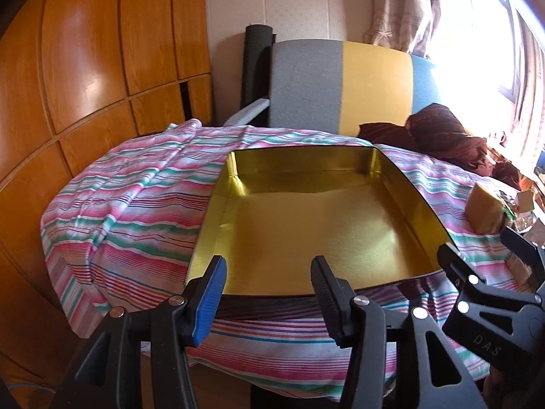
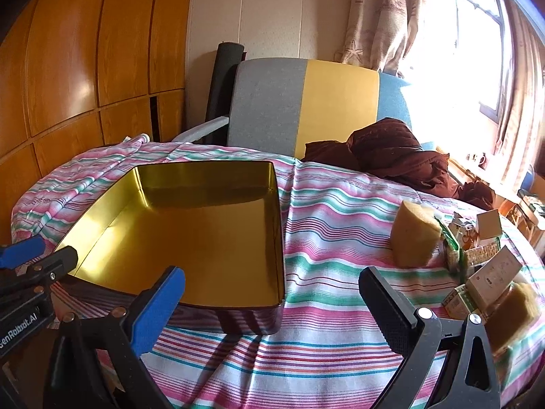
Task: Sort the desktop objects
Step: 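Swing both tools away from the gold tray toward the pile of items, then lower both tools over the pile, aligning the left tool with the brown box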
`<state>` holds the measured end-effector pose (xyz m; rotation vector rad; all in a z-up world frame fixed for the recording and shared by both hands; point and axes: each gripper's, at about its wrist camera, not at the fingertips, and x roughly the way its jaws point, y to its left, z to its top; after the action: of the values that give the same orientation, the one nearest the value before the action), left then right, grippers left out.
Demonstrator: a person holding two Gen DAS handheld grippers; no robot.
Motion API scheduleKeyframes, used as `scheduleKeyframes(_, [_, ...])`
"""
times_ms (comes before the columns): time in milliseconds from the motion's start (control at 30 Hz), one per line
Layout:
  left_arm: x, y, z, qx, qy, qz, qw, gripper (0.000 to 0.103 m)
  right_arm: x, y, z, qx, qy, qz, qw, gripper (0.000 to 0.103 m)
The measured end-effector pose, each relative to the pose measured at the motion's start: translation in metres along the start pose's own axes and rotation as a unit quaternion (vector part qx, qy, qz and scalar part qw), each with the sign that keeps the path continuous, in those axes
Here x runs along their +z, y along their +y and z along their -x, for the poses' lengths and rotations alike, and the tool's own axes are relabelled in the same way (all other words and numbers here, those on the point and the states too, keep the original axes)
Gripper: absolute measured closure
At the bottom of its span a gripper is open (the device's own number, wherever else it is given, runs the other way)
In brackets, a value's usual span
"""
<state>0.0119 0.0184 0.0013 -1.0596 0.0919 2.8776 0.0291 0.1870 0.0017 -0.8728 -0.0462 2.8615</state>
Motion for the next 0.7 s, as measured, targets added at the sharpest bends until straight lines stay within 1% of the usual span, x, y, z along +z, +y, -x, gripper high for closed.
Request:
scheduleKeyframes(133, [-0.003,-0.016,-0.003,-0.016,0.008,-0.021,0.9996,0.05,-0.001,-0.018,-0.001,-0.01,0.003,-0.02,1.0,0.0])
scheduleKeyframes(267, [-0.004,-0.031,-0.002,-0.06,0.016,-0.037,0.9974,0.05,-0.003,-0.037,-0.002,-0.018,0.006,-0.037,0.999,0.0])
scheduleKeyframes(367, [-0.003,-0.045,0.002,-0.083,0.009,-0.052,0.9952,0.05,-0.005,-0.054,0.0,-0.027,0.005,-0.049,0.998,0.0])
scheduleKeyframes(533, [0.003,-0.073,0.006,-0.119,-0.004,-0.079,0.9897,0.05,-0.009,-0.093,0.005,-0.052,0.005,-0.081,0.995,0.0])
scheduleKeyframes(700, [0.009,-0.102,0.002,-0.148,0.002,-0.107,0.9831,0.049,-0.02,-0.139,0.015,-0.076,0.002,-0.116,0.99,0.0])
